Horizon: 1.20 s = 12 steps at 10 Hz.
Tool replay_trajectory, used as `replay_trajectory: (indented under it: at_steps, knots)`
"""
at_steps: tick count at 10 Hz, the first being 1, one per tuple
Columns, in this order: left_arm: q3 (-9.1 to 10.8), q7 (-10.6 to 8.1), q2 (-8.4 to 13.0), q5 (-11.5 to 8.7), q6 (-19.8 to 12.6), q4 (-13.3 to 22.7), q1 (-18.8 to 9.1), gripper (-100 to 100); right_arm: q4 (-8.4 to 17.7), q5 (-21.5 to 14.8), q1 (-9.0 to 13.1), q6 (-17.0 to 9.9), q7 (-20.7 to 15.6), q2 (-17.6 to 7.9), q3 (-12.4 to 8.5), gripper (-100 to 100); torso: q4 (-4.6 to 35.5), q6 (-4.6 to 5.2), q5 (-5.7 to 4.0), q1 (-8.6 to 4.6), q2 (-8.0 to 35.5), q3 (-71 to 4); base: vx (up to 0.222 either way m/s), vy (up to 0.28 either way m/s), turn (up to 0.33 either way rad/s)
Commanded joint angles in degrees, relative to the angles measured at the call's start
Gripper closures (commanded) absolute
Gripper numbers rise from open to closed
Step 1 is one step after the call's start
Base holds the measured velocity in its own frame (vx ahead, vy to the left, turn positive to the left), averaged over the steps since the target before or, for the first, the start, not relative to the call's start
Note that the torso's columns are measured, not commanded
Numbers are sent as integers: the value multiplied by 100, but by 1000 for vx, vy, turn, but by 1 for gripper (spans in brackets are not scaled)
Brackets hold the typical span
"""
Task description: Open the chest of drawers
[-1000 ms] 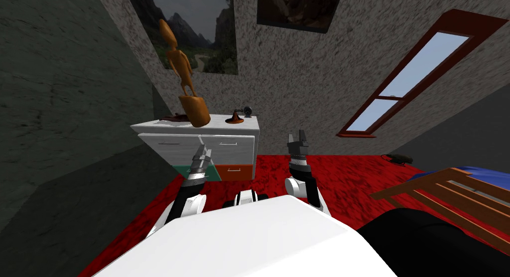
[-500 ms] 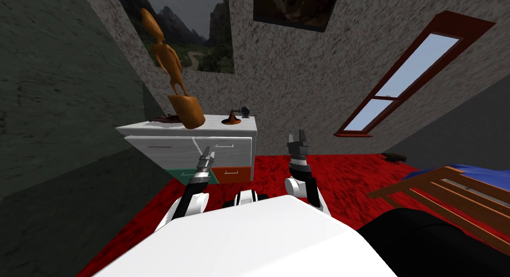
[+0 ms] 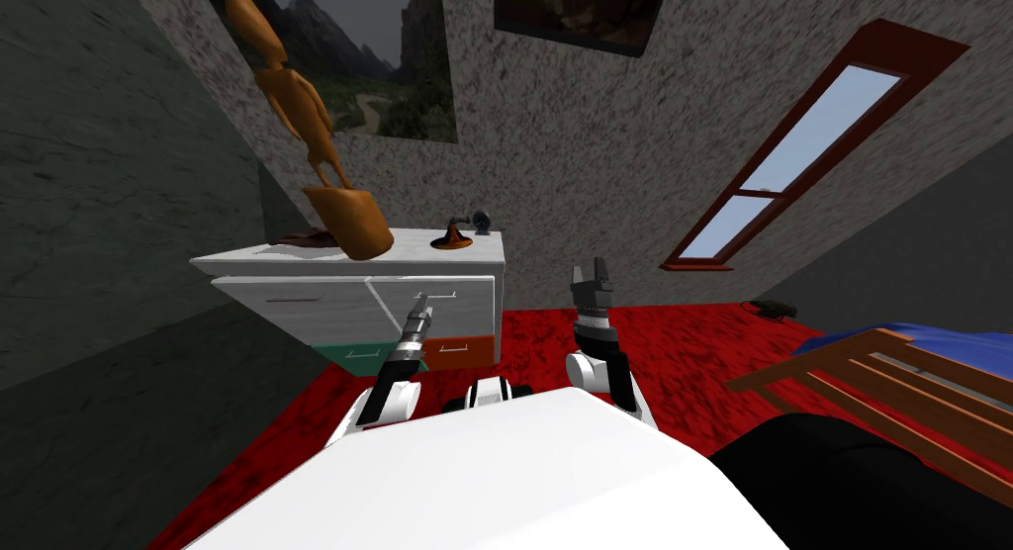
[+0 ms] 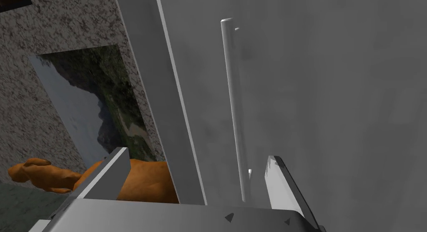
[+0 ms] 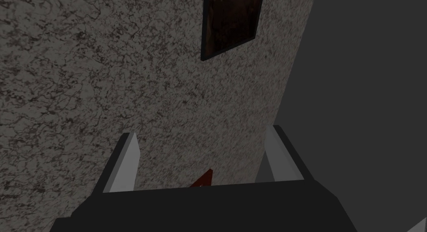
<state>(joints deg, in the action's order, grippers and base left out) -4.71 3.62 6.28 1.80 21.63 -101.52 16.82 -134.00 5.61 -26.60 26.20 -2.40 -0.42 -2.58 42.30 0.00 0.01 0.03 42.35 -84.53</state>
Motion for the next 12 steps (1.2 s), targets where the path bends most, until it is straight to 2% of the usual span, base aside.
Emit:
replay_trajectory:
  at_steps: [1,2,3,5,6,7,9,12]
  knots:
    - [-26,15,-16,48,-168,292,-108,-100,0,0,0,0,0,0,0,0,-2,0,-1,-5,-8,-5,52,-44,-39]
    - [-40,27,-53,75,-248,445,-169,-100,0,0,0,0,0,0,0,0,-3,-1,-2,-6,-8,-5,58,-40,-45]
    - [-49,35,-53,70,-179,342,-101,-100,0,0,0,0,0,0,0,0,-3,0,-1,-4,-9,-5,29,-18,-8]
    - [-46,29,-34,65,-431,93,-79,-100,0,0,0,0,0,0,0,0,-2,0,1,4,-10,-5,79,-7,-16]
    - [-43,28,-35,64,-357,165,-92,-100,0,0,-1,0,0,0,0,0,-5,0,0,2,-18,-11,41,0,-2]
    - [-51,35,-53,71,-223,321,-99,100,0,0,0,0,0,0,0,0,-2,-1,0,0,-1,-2,-40,10,23]
    - [-82,18,-24,68,-344,104,-53,100,0,0,1,0,0,0,0,0,-20,-1,10,7,-6,2,-72,3,10]
    - [-122,1,17,68,-445,-44,39,100,1,0,2,-1,0,0,0,0,0,-1,-2,-6,4,3,-168,6,17]
